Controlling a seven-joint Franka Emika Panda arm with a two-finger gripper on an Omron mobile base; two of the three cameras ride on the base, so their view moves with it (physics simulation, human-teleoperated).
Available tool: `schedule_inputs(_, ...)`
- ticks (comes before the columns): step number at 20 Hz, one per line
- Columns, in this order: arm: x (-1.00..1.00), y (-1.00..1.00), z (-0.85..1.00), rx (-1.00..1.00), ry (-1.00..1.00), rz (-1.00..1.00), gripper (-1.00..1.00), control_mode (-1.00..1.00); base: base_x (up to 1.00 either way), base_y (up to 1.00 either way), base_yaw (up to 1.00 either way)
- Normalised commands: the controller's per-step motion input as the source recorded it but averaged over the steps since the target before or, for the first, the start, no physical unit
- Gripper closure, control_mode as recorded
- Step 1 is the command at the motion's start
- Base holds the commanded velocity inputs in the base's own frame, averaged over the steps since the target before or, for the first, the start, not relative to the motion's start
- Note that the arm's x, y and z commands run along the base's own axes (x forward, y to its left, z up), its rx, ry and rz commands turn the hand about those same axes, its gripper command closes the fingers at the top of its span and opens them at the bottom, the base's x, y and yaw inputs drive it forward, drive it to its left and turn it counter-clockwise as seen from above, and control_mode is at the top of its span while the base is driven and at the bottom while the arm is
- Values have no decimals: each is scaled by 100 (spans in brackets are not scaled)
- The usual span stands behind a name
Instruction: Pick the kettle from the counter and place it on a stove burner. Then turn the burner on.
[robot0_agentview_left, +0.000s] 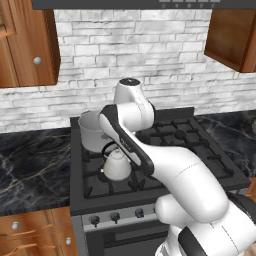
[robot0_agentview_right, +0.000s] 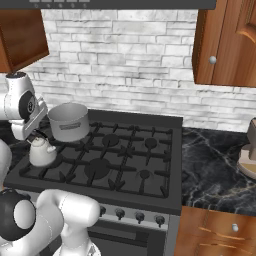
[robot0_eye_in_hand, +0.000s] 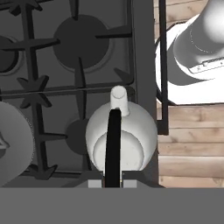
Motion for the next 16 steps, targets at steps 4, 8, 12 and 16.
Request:
schedule_inputs(4,5,0,-15,0,0,-3,100,-100,0,0,0)
schedule_inputs(8,9,0,-11,0,0,-3,100,-100,0,0,0)
schedule_inputs(12,12,3,-8,0,0,-3,100,-100,0,0,0)
schedule_inputs(16,12,5,-5,0,0,-4,100,-100,0,0,0)
